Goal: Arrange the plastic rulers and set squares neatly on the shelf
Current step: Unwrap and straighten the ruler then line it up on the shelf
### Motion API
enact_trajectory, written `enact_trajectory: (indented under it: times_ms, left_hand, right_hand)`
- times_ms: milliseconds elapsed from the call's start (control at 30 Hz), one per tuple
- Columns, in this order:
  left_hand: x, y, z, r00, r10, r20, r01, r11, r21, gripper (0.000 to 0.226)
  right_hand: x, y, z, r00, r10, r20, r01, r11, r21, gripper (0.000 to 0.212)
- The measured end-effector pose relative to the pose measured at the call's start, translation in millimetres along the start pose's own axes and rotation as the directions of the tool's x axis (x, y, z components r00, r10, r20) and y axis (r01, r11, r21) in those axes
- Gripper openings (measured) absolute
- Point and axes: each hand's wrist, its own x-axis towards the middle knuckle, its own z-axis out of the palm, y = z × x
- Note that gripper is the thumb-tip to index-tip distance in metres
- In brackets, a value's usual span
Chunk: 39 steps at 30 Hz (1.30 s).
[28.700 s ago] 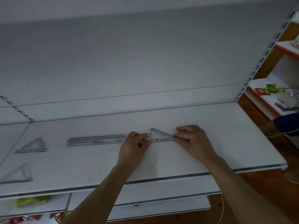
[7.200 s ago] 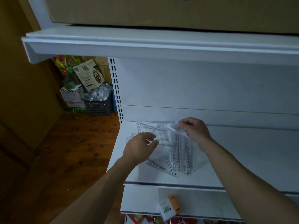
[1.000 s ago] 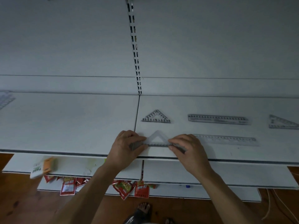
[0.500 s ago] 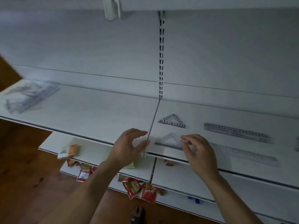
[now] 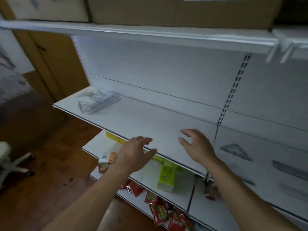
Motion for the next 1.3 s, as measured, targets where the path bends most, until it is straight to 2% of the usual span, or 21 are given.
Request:
enact_trajectory:
  times_ms: [200,400,667,967,1033,1167,1300]
  left_hand:
    - [-13,-105,-72,0.997,-0.069,-0.031,0.073,0.984,0.165,0.055]
    - [-24,-193,-120,0.983,-0.18,-0.044,0.185,0.963,0.198,0.056]
    - [13,-268,-137,0.975,-0.217,-0.048,0.223,0.957,0.185,0.052]
    - [124,-359,-153,0.97,-0.244,-0.018,0.243,0.953,0.179,0.054]
    - [149,-375,-154,0.969,-0.246,0.0,0.242,0.955,0.169,0.054]
    - [190,-402,-149,0.974,-0.224,0.013,0.221,0.968,0.116,0.053]
    - [219,-418,-141,0.971,-0.219,0.091,0.217,0.976,0.037,0.053]
  right_hand:
    - [46,-109,80,0.993,-0.069,0.096,0.07,0.998,-0.009,0.04]
    - [80,-192,143,0.982,-0.104,0.157,0.105,0.994,0.002,0.04]
    - [142,-237,205,0.968,-0.107,0.228,0.117,0.993,-0.032,0.042]
    - [279,-262,286,0.963,-0.059,0.265,0.072,0.997,-0.039,0.049]
    - [303,-262,303,0.965,-0.019,0.261,0.043,0.995,-0.09,0.059]
    - [331,-258,329,0.958,0.109,0.265,-0.015,0.943,-0.333,0.096]
    - [328,-252,348,0.934,0.191,0.303,-0.048,0.905,-0.423,0.106]
